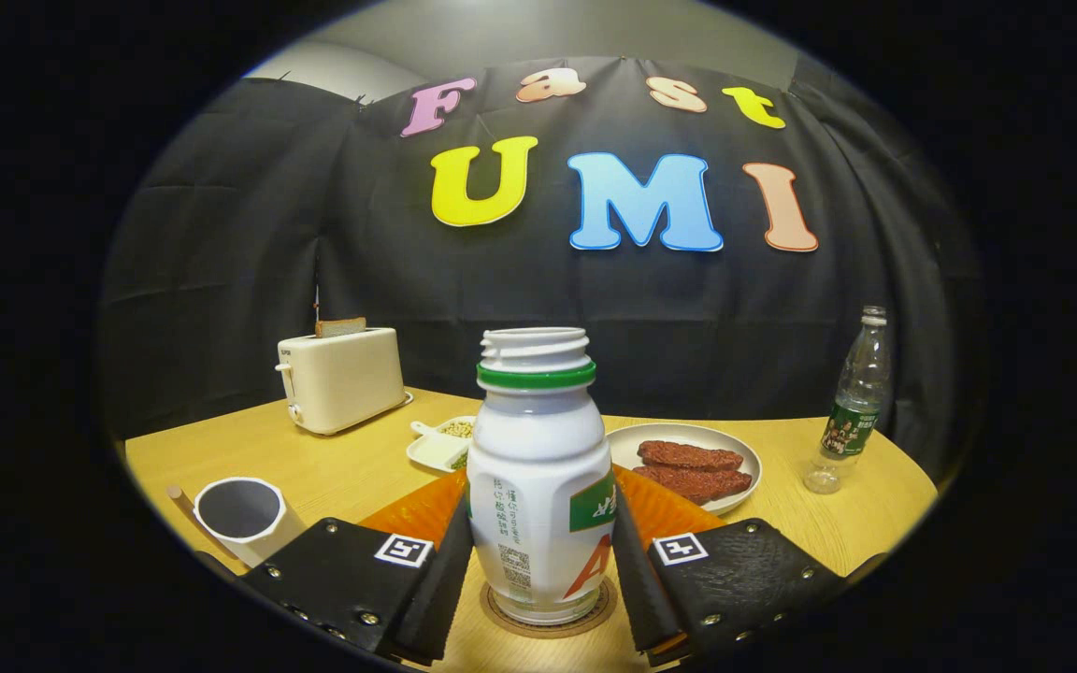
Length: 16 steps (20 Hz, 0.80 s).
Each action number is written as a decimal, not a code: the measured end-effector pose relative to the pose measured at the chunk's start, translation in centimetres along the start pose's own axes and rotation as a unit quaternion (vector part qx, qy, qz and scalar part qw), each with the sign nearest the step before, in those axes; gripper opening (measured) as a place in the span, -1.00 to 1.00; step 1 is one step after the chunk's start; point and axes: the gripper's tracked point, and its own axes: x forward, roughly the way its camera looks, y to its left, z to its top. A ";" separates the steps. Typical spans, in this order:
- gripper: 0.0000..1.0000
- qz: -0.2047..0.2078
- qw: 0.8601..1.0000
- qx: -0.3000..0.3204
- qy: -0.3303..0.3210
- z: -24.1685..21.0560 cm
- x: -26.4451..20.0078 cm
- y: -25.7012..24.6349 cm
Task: Take the bottle from table, then pour the juice into the cup, finally place the bottle on the coaster
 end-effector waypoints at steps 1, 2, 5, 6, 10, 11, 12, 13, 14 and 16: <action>0.42 0.002 1.000 0.001 -0.001 -0.1 0.1 0.0; 0.42 0.002 1.000 0.003 0.001 -0.3 0.2 0.0; 0.42 0.004 1.000 0.008 -0.006 -0.3 0.2 0.1; 0.43 0.004 1.000 0.008 -0.006 -0.3 0.1 0.1; 0.51 0.010 1.000 0.004 -0.009 -0.2 -0.2 0.3; 0.76 0.009 1.000 0.003 -0.010 -0.3 -0.3 0.3; 1.00 0.005 1.000 0.004 -0.014 0.3 -0.8 0.0; 0.98 0.000 1.000 0.008 -0.023 1.2 -1.3 -0.2; 0.97 -0.004 0.999 0.011 -0.032 2.1 -1.9 -0.4; 0.97 -0.017 0.999 0.011 -0.042 3.8 -3.4 -0.9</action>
